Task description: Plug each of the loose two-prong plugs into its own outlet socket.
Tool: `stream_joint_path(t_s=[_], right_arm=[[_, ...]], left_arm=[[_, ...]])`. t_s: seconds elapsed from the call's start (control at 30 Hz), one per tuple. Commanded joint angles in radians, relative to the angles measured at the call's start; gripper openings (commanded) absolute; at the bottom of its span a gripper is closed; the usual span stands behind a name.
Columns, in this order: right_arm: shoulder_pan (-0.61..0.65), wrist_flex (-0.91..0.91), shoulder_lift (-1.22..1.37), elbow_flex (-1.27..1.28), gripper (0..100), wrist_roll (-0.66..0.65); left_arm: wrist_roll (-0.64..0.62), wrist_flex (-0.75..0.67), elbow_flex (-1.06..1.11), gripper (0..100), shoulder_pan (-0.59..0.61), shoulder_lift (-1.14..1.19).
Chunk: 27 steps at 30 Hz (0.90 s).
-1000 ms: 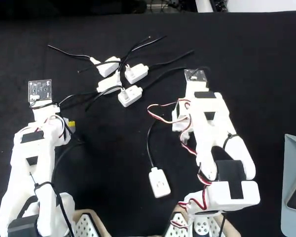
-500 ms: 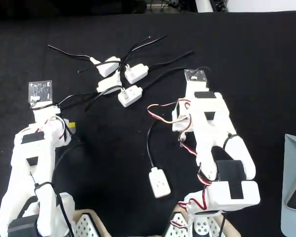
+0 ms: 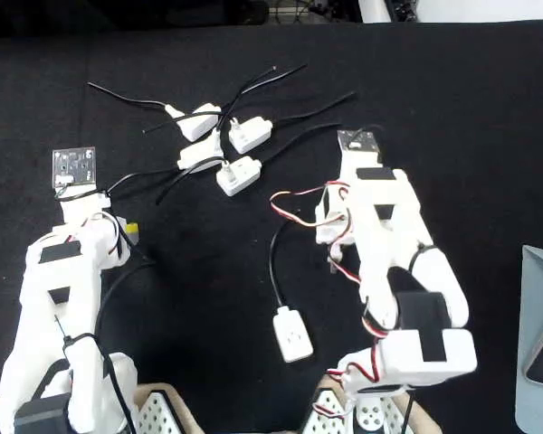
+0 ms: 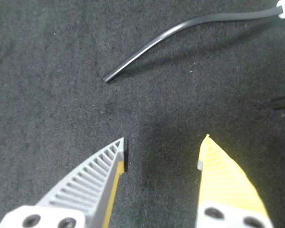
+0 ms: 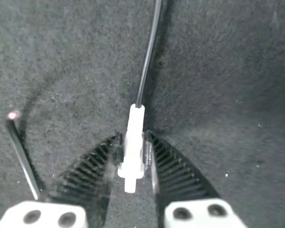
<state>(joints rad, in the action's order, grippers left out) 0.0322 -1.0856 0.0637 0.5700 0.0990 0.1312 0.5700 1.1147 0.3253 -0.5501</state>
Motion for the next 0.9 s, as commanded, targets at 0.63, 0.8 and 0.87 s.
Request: stream_joint_path(t_s=[0.63, 0.8, 0.87], right_arm=[[-0.015, -0.071, 0.062, -0.097, 8.1, 0.008], [-0.015, -0.141, 0.064, -0.15, 8.1, 0.008], [-0.015, -0.141, 0.068, -0.148, 8.1, 0.008]], left_arm=[[0.011, -0.018, -0.007, 25, 0.007, -0.018], [0.011, -0.018, -0.007, 25, 0.007, -0.018], [0.011, -0.018, -0.007, 25, 0.007, -0.018]])
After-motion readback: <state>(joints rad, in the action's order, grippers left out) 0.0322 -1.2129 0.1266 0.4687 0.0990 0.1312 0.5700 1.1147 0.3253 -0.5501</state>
